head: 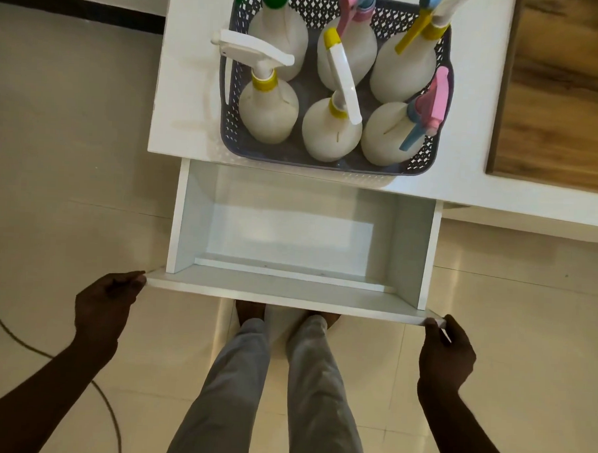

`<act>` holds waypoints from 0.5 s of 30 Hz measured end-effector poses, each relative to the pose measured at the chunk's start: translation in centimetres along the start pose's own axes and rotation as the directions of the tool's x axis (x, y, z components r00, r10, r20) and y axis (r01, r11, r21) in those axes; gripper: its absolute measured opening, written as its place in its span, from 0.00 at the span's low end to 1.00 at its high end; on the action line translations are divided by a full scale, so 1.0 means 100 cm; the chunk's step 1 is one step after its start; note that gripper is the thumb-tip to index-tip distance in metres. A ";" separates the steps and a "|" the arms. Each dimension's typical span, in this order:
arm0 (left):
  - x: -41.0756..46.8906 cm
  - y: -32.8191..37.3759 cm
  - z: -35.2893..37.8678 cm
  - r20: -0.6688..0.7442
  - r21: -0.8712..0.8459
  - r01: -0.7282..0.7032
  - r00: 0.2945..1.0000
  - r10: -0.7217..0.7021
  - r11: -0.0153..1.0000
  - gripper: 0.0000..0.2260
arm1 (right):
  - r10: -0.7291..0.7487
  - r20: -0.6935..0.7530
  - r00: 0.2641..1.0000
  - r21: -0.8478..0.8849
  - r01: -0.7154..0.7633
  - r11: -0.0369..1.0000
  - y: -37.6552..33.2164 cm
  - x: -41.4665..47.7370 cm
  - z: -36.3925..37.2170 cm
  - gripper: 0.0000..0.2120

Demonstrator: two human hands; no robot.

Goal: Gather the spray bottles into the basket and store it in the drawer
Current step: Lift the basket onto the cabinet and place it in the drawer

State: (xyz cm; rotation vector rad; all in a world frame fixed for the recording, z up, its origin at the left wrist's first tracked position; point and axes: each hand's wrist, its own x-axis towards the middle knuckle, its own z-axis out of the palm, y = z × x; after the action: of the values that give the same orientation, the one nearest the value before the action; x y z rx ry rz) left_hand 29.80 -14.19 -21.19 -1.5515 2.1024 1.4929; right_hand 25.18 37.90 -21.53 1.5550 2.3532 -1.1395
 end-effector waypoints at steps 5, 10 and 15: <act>-0.010 -0.017 -0.009 -0.021 0.048 0.053 0.998 -0.052 0.997 0.10 | 0.017 0.010 1.000 -0.033 -0.017 0.999 0.018 -0.011 -0.012 0.21; -0.022 -0.029 -0.014 -0.036 0.064 0.098 0.995 -0.096 0.993 0.11 | 0.052 0.011 0.999 -0.073 -0.051 0.996 0.033 -0.020 -0.019 0.20; -0.025 -0.022 -0.023 0.003 0.241 0.097 0.995 -0.101 0.966 0.09 | 0.079 0.061 0.995 -0.193 -0.066 0.979 0.028 -0.022 -0.031 0.21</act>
State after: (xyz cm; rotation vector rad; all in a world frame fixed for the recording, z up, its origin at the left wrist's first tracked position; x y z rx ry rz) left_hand 33.66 -14.23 -19.87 -1.5248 2.0731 1.1635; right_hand 29.45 38.78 -19.74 1.4985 2.2660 -0.9065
